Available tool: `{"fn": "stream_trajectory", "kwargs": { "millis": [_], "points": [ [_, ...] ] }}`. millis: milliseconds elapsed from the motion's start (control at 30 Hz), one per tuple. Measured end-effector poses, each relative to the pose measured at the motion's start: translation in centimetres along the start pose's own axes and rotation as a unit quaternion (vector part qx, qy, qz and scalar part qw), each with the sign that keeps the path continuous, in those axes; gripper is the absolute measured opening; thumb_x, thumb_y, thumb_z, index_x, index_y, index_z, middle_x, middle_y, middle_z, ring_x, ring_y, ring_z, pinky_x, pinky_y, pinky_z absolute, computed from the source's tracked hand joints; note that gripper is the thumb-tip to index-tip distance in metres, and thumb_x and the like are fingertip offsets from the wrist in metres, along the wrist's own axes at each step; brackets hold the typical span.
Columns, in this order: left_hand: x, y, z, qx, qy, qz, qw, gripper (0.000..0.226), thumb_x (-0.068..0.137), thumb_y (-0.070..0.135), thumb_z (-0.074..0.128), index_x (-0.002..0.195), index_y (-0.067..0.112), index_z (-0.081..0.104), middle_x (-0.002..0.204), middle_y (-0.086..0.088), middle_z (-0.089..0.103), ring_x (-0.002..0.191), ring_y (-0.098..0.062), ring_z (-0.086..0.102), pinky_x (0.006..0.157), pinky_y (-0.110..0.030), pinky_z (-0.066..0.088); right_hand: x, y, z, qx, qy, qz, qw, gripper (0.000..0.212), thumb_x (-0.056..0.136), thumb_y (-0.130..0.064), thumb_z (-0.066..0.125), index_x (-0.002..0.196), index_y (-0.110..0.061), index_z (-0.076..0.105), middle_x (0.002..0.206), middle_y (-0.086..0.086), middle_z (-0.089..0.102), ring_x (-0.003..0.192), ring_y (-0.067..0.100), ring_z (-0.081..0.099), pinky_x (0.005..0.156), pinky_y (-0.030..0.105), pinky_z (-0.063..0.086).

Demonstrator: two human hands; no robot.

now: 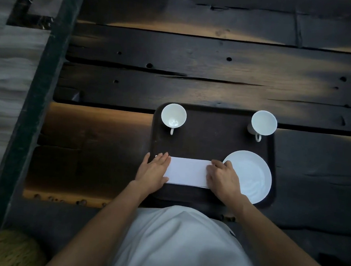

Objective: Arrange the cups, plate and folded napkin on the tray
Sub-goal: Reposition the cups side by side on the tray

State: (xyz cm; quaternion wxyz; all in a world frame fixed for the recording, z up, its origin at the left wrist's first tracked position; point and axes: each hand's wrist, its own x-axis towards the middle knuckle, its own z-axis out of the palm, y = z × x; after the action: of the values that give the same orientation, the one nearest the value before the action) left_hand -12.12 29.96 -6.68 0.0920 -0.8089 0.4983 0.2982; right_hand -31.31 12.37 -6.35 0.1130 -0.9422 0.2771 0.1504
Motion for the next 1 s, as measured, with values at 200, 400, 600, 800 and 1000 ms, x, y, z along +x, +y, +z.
{"fn": "stream_trajectory", "kwargs": {
  "millis": [200,400,600,800,1000],
  "points": [
    [2.3,-0.7,-4.5,-0.45,0.2,-0.187,0.85,0.045,0.106,0.037,0.043,0.149,0.024,0.049,0.148,-0.004,0.056,0.136,-0.024,0.051,0.109,-0.037,0.04,5.3,-2.8,-3.6,0.266,0.028,0.063,0.962,0.069,0.088,-0.029,0.075,0.149,-0.013,0.048,0.15,0.007,0.052,0.129,0.03,0.054,0.109,0.041,0.045],
    [5.9,-1.6,-8.7,-0.764,0.117,-0.221,0.595,0.049,0.109,0.039,0.036,0.157,0.035,0.028,0.163,0.003,0.034,0.136,-0.033,0.052,0.082,-0.039,0.059,12.3,-6.9,-6.5,0.389,-0.013,0.068,0.919,0.117,0.077,-0.032,0.087,0.163,-0.026,0.007,0.16,0.004,0.042,0.144,0.026,0.043,0.115,0.039,0.039],
    [6.9,-1.7,-9.3,-0.792,0.072,-0.202,0.572,0.024,0.104,0.049,0.042,0.127,0.049,0.051,0.142,0.009,0.056,0.09,-0.01,0.071,0.074,-0.034,0.06,15.2,-8.5,-6.2,0.453,-0.037,0.089,0.886,0.115,0.075,-0.016,0.084,0.162,-0.029,0.01,0.154,0.004,0.045,0.14,0.028,0.044,0.109,0.049,0.046],
    [6.8,-1.2,-9.0,-0.811,0.074,-0.208,0.542,0.017,0.104,0.048,0.045,0.115,0.05,0.057,0.125,0.013,0.062,0.091,-0.012,0.072,0.071,-0.032,0.061,15.0,-8.5,-5.9,0.498,-0.053,0.109,0.859,0.109,0.074,-0.012,0.078,0.155,-0.046,0.013,0.13,-0.004,0.052,0.115,0.026,0.058,0.075,0.046,0.064],
    [7.1,0.1,-9.3,-0.811,0.072,-0.211,0.541,0.041,0.103,0.047,0.051,0.142,0.037,0.051,0.138,0.005,0.061,0.099,-0.018,0.07,0.074,-0.032,0.062,14.4,-7.5,-6.0,0.489,-0.037,0.111,0.864,0.105,0.077,-0.014,0.075,0.157,-0.043,0.013,0.141,0.0,0.052,0.123,0.026,0.055,0.089,0.055,0.059]
  ]
}}
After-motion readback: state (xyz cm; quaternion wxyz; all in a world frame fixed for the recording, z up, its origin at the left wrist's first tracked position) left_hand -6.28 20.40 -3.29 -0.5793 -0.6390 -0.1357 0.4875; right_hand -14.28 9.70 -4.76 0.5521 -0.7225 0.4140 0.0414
